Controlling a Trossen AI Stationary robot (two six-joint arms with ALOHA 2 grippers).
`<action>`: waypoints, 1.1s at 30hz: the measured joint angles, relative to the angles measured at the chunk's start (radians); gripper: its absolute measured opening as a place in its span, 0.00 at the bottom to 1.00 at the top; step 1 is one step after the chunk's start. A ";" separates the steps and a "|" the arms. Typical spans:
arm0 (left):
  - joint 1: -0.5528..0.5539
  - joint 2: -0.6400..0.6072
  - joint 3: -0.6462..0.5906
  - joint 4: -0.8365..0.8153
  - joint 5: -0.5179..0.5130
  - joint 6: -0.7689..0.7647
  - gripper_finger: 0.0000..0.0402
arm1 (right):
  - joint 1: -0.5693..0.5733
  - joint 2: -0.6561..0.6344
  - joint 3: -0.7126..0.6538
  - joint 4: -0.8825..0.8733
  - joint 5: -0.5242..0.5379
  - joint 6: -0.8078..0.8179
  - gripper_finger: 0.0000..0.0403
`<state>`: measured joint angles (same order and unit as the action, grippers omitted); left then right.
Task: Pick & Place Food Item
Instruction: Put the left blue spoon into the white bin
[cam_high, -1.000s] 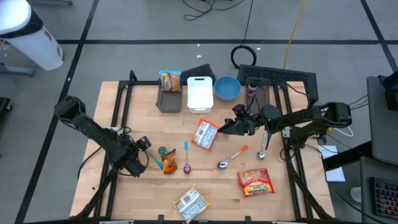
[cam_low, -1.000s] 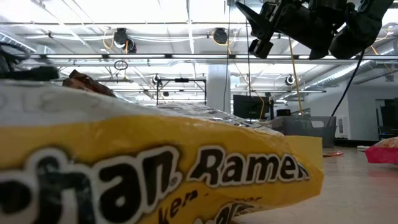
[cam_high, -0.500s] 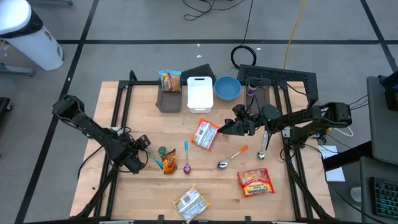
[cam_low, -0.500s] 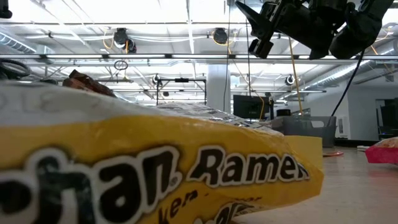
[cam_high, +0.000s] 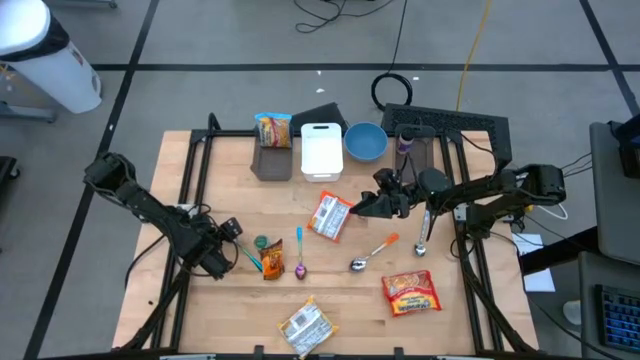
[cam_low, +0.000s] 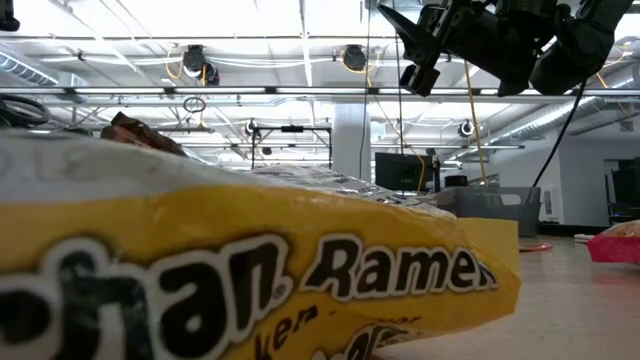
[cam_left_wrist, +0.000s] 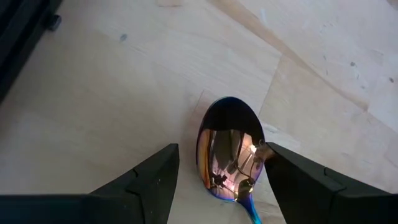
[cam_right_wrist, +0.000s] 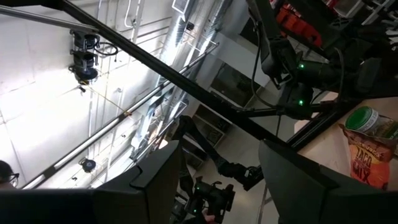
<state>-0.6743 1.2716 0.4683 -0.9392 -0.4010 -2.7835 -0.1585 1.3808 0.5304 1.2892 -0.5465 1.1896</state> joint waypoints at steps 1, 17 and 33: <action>0.000 0.000 0.000 0.001 0.000 0.003 0.61 | 0.000 0.000 0.000 0.000 0.000 0.000 0.53; 0.005 0.003 -0.006 0.007 -0.057 0.065 0.20 | 0.000 0.000 0.000 0.000 0.000 -0.005 0.53; 0.064 0.002 -0.003 0.010 -0.108 0.115 0.12 | 0.000 0.000 0.000 0.000 0.000 -0.001 0.53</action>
<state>-0.6098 1.2739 0.4648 -0.9291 -0.5091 -2.6686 -0.1585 1.3808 0.5304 1.2892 -0.5465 1.1881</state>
